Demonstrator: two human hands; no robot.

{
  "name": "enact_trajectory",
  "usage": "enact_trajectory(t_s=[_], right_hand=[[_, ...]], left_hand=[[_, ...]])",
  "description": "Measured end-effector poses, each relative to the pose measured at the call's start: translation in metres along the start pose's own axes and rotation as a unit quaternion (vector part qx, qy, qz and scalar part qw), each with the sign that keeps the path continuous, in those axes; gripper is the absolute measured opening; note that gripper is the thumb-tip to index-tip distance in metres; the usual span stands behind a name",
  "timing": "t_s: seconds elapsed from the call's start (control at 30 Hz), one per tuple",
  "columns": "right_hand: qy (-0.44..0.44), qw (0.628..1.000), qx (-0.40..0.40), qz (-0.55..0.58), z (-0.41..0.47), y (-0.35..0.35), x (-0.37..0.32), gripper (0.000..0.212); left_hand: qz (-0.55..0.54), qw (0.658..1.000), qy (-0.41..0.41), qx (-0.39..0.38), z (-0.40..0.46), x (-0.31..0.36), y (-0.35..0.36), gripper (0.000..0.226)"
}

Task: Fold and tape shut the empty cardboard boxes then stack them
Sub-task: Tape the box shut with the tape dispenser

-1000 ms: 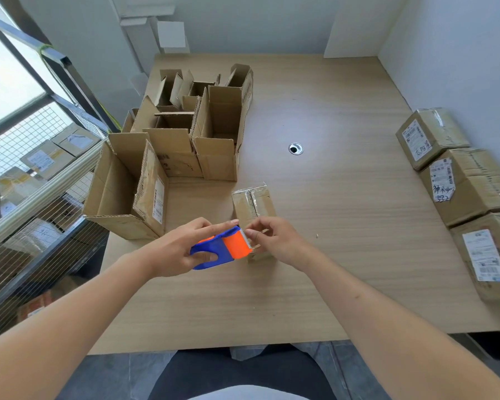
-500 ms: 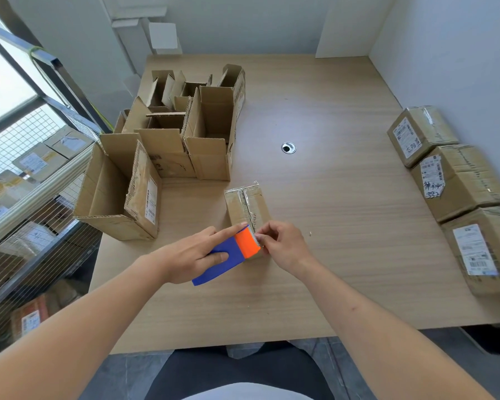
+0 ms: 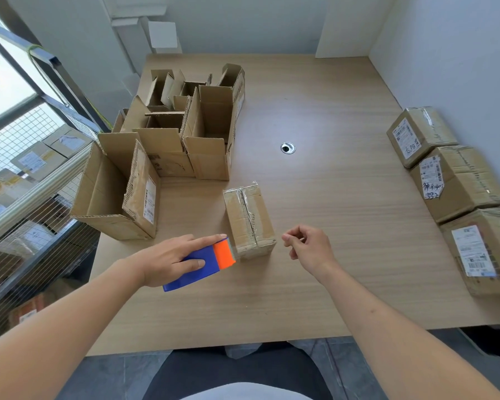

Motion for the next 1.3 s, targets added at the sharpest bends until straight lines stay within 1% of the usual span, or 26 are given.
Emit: enact_trajectory(t_s=[0.3,0.43,0.5,0.6,0.63,0.67,0.7,0.73,0.8,0.83,0.9,0.97,1.07,1.13,1.23,1.27,1.3], right_hand=[[0.031,1.0,-0.002,0.003,0.011,0.009,0.009,0.011],[0.043,0.999,-0.021,0.012,0.015,0.014,0.014,0.008],[0.048,0.998,-0.034,0.0,0.018,0.019,0.017,0.007],[0.043,0.997,-0.06,-0.023,0.02,0.026,0.024,0.013],[0.039,0.995,-0.078,-0.04,0.021,0.026,0.026,0.023],[0.028,0.993,-0.091,-0.063,0.021,0.025,0.029,0.036],[0.009,0.992,-0.086,-0.087,0.021,0.024,0.03,0.046],[-0.022,0.992,-0.065,-0.105,0.019,0.023,0.03,0.048],[-0.111,0.988,-0.013,-0.11,0.015,0.023,0.022,0.038],[-0.156,0.981,-0.016,-0.115,0.014,0.024,0.018,0.035],[-0.221,0.96,-0.074,-0.152,0.013,0.03,0.012,0.039],[-0.236,0.949,-0.11,-0.179,0.019,0.034,0.013,0.036],[-0.239,0.941,-0.113,-0.209,0.028,0.036,0.017,0.037],[-0.266,0.924,-0.12,-0.249,0.029,0.035,0.016,0.036],[-0.332,0.88,-0.104,-0.324,0.023,0.036,0.016,0.036],[-0.337,0.871,-0.098,-0.344,0.021,0.036,0.015,0.037],[-0.33,0.87,-0.095,-0.353,0.019,0.037,0.015,0.039]], left_hand=[[0.032,0.999,-0.031,-0.008,0.016,-0.006,0.009,0.064],[0.035,0.998,-0.046,-0.004,0.022,-0.006,0.014,0.063],[0.039,0.998,-0.051,-0.002,0.027,-0.003,0.015,0.063],[0.045,0.998,-0.051,0.0,0.032,-0.001,0.015,0.063],[0.046,0.998,-0.051,-0.001,0.033,-0.002,0.015,0.063],[0.046,0.998,-0.051,-0.003,0.033,-0.003,0.015,0.063],[0.046,0.998,-0.052,-0.005,0.033,-0.003,0.015,0.063],[0.045,0.998,-0.052,-0.007,0.033,-0.004,0.014,0.063],[0.044,0.998,-0.051,-0.008,0.034,-0.003,0.014,0.063],[0.045,0.998,-0.051,-0.007,0.036,-0.002,0.014,0.064],[0.044,0.998,-0.049,-0.008,0.038,0.0,0.014,0.064],[0.042,0.998,-0.048,-0.012,0.04,0.001,0.014,0.064],[0.034,0.998,-0.049,-0.016,0.04,0.0,0.014,0.064],[0.03,0.998,-0.048,-0.018,0.04,-0.001,0.014,0.065],[0.027,0.998,-0.048,-0.019,0.041,-0.001,0.013,0.064],[0.026,0.998,-0.048,-0.018,0.042,-0.001,0.013,0.064],[0.025,0.998,-0.049,-0.018,0.043,0.0,0.014,0.064]])
Point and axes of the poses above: each hand's wrist, its own z-axis towards the middle knuckle, its own y-axis out of the palm, x = y × z, the point moved 1 cm from there along z, towards the middle knuckle, and after that the axes turned 9 degrees about z, right-handed, at the moved point
